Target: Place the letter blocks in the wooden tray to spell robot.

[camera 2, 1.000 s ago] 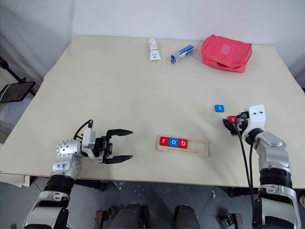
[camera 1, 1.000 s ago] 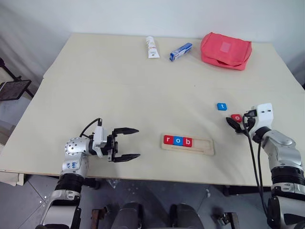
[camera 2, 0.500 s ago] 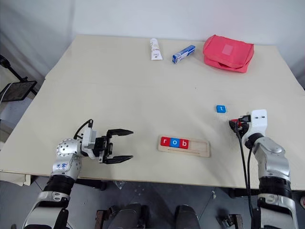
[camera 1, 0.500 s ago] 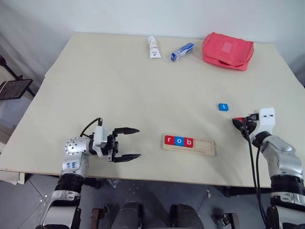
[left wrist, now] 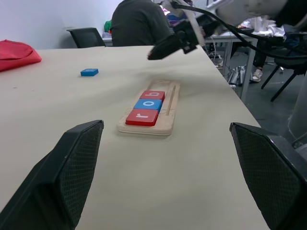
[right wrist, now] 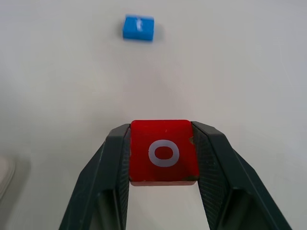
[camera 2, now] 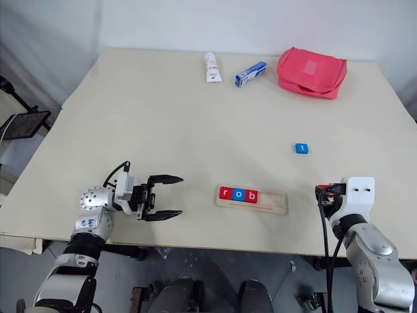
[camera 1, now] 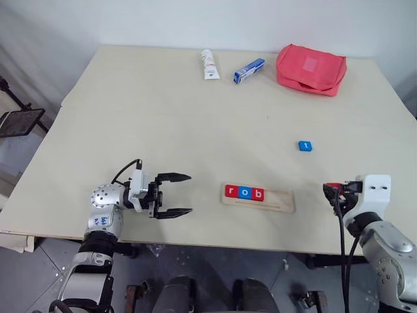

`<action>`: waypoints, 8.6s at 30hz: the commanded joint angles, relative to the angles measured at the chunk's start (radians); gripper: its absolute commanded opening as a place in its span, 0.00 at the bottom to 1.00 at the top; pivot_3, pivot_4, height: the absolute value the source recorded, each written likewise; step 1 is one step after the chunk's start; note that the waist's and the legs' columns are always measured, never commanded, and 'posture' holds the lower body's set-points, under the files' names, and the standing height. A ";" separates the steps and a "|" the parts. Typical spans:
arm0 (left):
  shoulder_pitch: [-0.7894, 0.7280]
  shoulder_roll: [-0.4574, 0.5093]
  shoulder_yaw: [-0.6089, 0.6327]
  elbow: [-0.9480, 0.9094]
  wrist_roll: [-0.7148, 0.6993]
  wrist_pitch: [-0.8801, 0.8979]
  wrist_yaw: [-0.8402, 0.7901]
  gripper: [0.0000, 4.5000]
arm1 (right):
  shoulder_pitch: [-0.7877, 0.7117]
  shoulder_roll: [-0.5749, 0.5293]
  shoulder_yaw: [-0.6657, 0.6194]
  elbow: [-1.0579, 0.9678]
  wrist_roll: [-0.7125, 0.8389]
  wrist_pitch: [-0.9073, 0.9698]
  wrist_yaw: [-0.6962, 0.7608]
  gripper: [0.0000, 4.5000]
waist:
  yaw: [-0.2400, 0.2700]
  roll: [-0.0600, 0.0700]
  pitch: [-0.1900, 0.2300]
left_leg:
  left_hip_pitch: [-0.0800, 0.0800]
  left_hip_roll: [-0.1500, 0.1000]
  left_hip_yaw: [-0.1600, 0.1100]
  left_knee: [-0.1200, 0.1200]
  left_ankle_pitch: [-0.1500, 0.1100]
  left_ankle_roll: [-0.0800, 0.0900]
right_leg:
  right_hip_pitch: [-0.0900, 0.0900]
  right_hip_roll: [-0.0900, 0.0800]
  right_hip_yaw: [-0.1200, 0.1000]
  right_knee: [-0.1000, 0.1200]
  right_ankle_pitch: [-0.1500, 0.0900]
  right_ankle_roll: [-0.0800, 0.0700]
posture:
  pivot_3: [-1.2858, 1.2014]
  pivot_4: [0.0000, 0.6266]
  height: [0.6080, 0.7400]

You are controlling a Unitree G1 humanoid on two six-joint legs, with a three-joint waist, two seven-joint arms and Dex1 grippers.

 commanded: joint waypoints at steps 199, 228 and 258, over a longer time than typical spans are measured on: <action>0.032 0.017 -0.031 -0.186 0.019 0.063 0.058 1.00 | -0.230 -0.433 0.000 0.357 0.010 -0.182 0.651 0.89 | 0.021 -0.001 0.001 | -0.002 -0.001 0.000 0.001 0.000 0.002 | 0.001 -0.003 -0.004 -0.002 0.001 0.001 | 0.52 0.24 1.00; 0.055 0.027 -0.036 -0.240 0.014 0.097 0.066 1.00 | -0.643 -0.271 0.208 0.856 -0.117 -0.265 0.392 0.99 | -0.004 0.000 0.001 | -0.001 0.000 0.001 0.001 0.001 0.001 | 0.000 -0.002 -0.005 -0.001 0.001 0.001 | 0.52 0.24 1.00; 0.138 0.040 -0.032 -0.344 0.009 0.115 0.116 1.00 | -0.563 -0.172 0.127 0.743 -0.092 -0.328 0.263 0.33 | 0.000 0.001 0.002 | -0.002 -0.001 -0.002 -0.001 0.001 0.001 | -0.001 -0.003 -0.004 0.000 0.001 0.001 | 0.52 0.24 1.00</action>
